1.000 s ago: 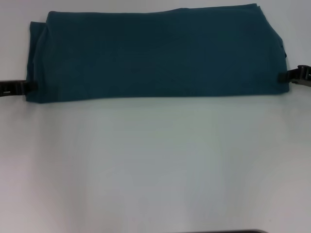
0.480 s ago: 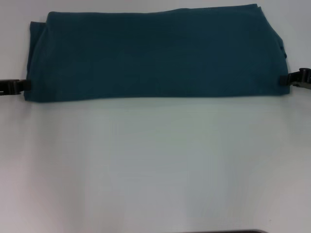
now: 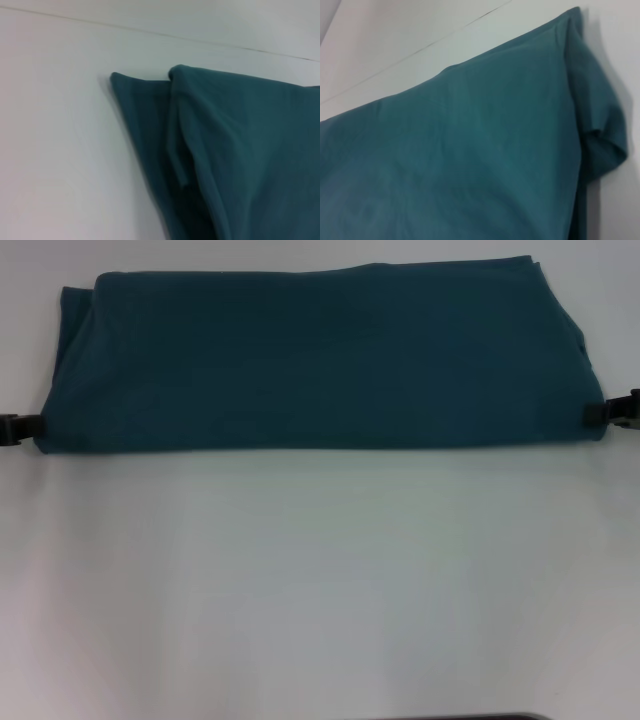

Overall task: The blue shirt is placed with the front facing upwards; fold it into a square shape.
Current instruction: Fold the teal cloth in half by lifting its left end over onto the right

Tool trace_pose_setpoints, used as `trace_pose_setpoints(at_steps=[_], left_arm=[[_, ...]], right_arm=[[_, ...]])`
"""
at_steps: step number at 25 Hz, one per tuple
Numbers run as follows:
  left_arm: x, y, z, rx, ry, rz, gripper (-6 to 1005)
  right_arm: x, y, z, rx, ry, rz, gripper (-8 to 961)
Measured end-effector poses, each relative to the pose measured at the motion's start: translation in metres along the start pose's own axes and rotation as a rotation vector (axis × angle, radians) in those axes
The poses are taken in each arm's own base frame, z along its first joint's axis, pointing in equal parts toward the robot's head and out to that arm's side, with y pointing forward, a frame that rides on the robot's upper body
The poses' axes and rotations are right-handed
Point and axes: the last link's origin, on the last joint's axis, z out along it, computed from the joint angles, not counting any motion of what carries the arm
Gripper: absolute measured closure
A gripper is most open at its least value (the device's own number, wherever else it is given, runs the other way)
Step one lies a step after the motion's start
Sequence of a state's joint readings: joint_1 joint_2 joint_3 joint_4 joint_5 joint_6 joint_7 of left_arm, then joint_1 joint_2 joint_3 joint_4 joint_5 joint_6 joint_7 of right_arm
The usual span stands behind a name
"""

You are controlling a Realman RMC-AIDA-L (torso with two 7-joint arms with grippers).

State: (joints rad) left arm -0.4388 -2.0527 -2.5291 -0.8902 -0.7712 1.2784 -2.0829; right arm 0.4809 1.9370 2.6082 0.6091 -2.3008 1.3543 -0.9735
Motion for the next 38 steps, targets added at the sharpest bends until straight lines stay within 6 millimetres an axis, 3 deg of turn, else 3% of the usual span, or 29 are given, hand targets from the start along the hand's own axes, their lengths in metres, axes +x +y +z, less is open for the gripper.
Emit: trace_pose_setpoints(at_steps=[11,27,38], left_arm=[[-0.016,-0.005,-0.016,-0.019,-0.039,-0.011,1000],[-0.043,0.011,-0.040,-0.156,-0.133,0.034,999],[-0.059,0.010,-0.058,-0.199,-0.173,0.022,1000]], right_arm=[[0.017,-0.007,-0.019,-0.033,0.010,0.014,941],[0.068,-0.013,-0.044,-0.121,0.033,0.028,942],[0.088,-0.020,-0.064,-0.126,0.028,0.066,941]])
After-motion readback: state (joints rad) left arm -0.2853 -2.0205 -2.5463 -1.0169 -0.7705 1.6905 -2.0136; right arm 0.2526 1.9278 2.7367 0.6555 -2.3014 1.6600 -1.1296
